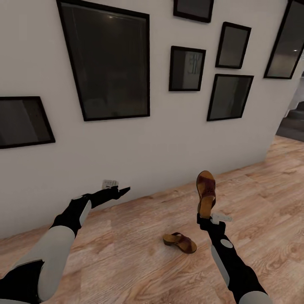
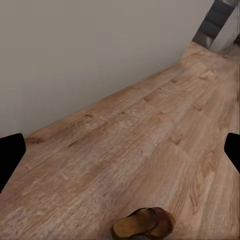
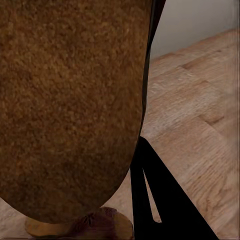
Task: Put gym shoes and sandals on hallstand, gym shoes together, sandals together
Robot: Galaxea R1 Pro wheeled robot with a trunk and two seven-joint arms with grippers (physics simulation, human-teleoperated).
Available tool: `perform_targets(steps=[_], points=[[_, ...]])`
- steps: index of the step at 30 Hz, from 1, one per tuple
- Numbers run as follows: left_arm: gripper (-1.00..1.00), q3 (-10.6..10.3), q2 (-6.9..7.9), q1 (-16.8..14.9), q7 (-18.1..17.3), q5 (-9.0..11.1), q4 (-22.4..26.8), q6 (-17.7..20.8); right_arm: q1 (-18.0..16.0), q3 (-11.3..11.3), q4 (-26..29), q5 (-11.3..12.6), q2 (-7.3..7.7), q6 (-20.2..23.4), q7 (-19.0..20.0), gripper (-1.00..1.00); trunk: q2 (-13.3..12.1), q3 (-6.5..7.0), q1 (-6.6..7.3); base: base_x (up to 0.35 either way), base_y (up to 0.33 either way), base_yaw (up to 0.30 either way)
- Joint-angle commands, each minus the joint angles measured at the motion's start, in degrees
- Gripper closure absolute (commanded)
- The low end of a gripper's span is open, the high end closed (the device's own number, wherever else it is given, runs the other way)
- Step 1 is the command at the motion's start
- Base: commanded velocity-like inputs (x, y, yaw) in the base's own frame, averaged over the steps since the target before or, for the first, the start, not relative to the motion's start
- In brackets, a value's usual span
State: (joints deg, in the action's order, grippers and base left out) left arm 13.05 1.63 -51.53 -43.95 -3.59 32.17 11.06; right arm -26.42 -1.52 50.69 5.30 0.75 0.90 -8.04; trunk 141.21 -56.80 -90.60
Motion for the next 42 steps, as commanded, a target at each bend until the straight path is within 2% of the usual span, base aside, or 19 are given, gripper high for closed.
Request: perform_targets(steps=[1, 13, 26, 42], points=[[-1.00, 0.39, -0.04, -0.03, -0.43, -0.37, 0.09, 0.45, -0.03, 0.11, 0.05, 0.69, 0.02, 0.07, -0.23, 1.00, 0.02, -0.05, 0.02, -0.081, 0.300, -0.263], [-1.00, 0.38, -0.04, -0.02, -0.42, -0.37, 0.09, 0.45, -0.03, 0.11, 0.10, 0.71, -0.01, 0.07, -0.22, 1.00, 0.02, -0.05, 0.02, -0.007, 0.309, -0.263], [-1.00, 0.31, -0.04, 0.01, -0.39, -0.37, 0.09, 0.46, -0.03, 0.11, 0.03, 0.75, -0.04, 0.06, -0.23, 1.00, 0.02, -0.05, 0.02, 0.220, 0.245, -0.263], [-1.00, 0.31, -0.04, -0.01, -0.36, -0.37, 0.09, 0.45, -0.03, 0.11, 0.04, 0.74, -0.05, 0.07, -0.22, 1.00, 0.02, 0.03, 0.02, 0.060, 0.022, -0.282]])
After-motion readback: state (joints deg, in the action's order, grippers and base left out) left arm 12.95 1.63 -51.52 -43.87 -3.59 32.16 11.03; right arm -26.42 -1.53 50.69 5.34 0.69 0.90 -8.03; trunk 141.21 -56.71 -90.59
